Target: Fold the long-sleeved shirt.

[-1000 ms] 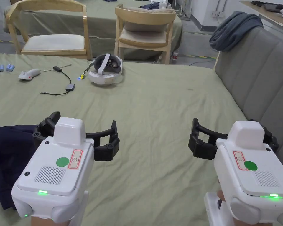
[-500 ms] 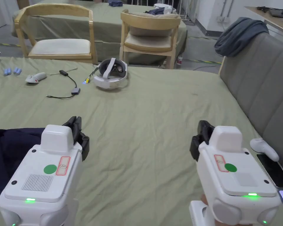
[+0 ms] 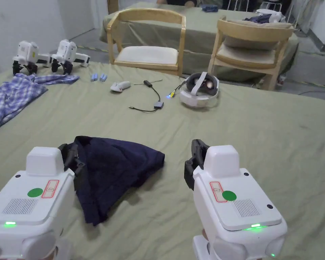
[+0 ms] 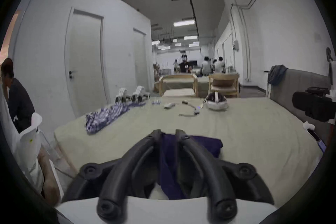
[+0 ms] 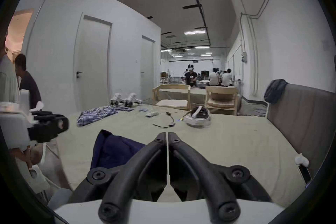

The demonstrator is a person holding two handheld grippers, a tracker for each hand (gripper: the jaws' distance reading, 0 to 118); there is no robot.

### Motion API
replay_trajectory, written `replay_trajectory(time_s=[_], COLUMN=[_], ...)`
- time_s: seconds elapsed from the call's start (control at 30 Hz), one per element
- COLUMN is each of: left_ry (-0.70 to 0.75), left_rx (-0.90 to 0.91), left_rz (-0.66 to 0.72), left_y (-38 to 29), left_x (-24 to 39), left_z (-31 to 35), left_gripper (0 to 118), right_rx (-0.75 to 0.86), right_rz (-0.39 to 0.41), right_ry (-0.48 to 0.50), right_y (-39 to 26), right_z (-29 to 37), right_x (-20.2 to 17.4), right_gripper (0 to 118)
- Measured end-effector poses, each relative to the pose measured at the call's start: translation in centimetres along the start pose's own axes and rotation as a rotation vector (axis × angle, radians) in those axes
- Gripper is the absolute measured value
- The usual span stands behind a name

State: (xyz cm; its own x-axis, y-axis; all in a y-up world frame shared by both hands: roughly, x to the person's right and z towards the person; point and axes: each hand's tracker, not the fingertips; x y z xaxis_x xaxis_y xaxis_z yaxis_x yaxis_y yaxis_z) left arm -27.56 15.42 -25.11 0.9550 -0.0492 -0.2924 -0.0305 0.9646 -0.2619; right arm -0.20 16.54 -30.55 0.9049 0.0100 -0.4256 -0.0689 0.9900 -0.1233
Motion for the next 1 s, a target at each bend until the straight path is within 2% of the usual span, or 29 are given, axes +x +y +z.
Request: replay_trajectory(time_s=[0.03, 0.07, 0.1, 0.13, 0.17, 0.23, 0.3, 0.33, 0.37, 0.43, 0.47, 0.6, 0.67, 0.8, 0.9, 1.0], left_ry=[-0.011, -0.023, -0.020, -0.055, -0.081, -0.090, -0.051, -0.037, -0.003, 0.043, 0.047, -0.012, -0.030, -0.229, -0.378, -0.551], left_rx=[-0.058, -0.138, -0.192, -0.275, -0.302, -0.389, -0.453, -0.511, -0.538, -0.561, -0.571, -0.503, -0.424, -0.319, -0.244, -0.216], left_rz=[0.015, 0.041, 0.064, 0.090, 0.098, 0.131, 0.082, 0.049, 0.036, -0.005, -0.001, 0.095, 0.031, 0.075, -0.005, -0.023], left_y=[0.1, 0.1, 0.0, -0.4, -0.9, -2.0, -2.7, -3.2, -3.6, -5.0, -5.0, -2.2, 0.1, 5.1, 8.4, 9.7], left_x=[-0.1, -0.3, -0.5, -0.7, -0.6, -0.7, 0.5, 0.7, 0.8, -0.3, -0.3, -1.3, 0.5, 3.5, 8.8, 15.2], left_z=[-1.3, -3.1, -4.7, -7.2, -8.3, -12.1, -15.5, -17.0, -18.0, -20.6, -20.7, -19.3, -16.9, -13.3, -11.1, -9.8], left_gripper=[35, 74, 102, 110, 107, 108, 106, 100, 84, 33, 28, 16, 16, 14, 14, 14], right_rx=[0.000, -0.003, -0.007, -0.013, -0.020, -0.031, -0.046, -0.052, -0.056, -0.059, -0.059, -0.051, -0.044, -0.030, -0.032, -0.024], right_rz=[0.007, 0.008, 0.009, 0.009, 0.008, 0.013, 0.017, 0.022, 0.025, 0.028, 0.027, 0.015, 0.003, -0.030, -0.051, -0.054], right_ry=[0.005, 0.005, 0.007, 0.011, 0.010, 0.005, -0.007, -0.011, -0.016, -0.035, -0.040, -0.086, -0.103, -0.146, -0.190, -0.256], right_y=[0.0, -0.1, -0.1, -0.1, -0.2, -0.6, -0.7, -0.9, -0.9, -0.9, -1.0, -0.7, -0.5, -0.2, -0.5, -0.7], right_z=[0.1, -0.1, -0.1, 0.0, 0.0, -0.1, 0.0, -0.1, 0.0, 0.3, 0.3, 0.5, 0.7, 1.5, 1.6, 2.8], right_x=[-0.1, 0.2, 0.3, 0.5, 0.7, 1.2, 1.8, 2.0, 2.3, 3.0, 3.2, 4.6, 5.5, 7.1, 8.9, 10.7], right_gripper=[1, 1, 1, 1, 1, 1, 1, 1, 1, 1, 1, 1, 1, 1, 1, 1])
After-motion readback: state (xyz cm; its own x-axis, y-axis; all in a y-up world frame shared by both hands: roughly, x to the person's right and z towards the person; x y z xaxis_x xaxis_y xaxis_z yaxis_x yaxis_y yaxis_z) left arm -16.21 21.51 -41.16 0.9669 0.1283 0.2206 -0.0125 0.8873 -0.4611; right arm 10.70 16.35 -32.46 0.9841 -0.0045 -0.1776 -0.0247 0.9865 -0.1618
